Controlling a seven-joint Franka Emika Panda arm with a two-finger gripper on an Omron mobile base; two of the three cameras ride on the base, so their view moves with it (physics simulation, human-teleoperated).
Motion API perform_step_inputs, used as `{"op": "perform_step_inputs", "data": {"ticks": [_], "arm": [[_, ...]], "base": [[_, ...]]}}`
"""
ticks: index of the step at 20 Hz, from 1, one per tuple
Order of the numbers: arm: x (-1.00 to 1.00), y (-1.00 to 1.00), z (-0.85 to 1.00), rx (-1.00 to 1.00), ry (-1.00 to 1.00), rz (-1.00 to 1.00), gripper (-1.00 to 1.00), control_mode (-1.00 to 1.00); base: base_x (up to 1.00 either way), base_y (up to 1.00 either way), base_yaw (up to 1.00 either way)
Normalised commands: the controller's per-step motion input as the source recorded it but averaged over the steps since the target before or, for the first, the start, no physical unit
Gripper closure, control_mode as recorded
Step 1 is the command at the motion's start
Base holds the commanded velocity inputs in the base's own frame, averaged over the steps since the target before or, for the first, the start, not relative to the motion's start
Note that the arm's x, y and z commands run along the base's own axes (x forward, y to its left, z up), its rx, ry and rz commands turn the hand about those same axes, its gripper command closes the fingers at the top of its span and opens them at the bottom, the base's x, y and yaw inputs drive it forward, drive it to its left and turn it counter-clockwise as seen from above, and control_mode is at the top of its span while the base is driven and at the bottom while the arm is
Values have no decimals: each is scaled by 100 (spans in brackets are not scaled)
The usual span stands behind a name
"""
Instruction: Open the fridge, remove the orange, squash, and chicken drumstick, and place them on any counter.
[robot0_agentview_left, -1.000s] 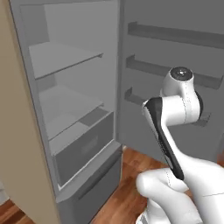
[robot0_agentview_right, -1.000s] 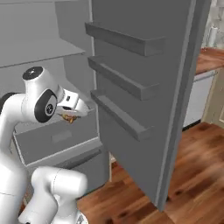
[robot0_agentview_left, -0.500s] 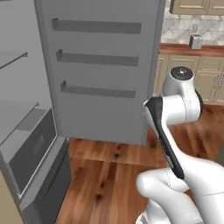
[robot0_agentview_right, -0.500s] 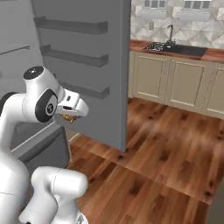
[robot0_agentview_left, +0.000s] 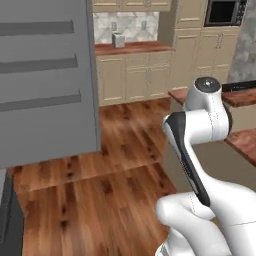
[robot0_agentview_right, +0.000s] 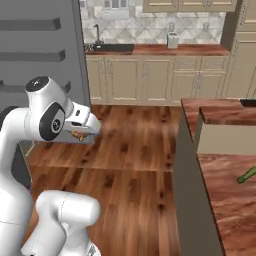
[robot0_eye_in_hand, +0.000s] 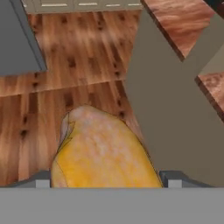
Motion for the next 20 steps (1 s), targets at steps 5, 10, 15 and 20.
{"op": "perform_step_inputs", "data": {"ticks": [5,10,15,20], "arm": [[0,0,0,0,0,0,100,100],[0,0,0,0,0,0,100,100],[0,0,0,0,0,0,100,100],[0,0,0,0,0,0,100,100]], "base": [[-39,-42,-74],[28,-57,-71],[67,-45,-68],[62,-5,-59]]}}
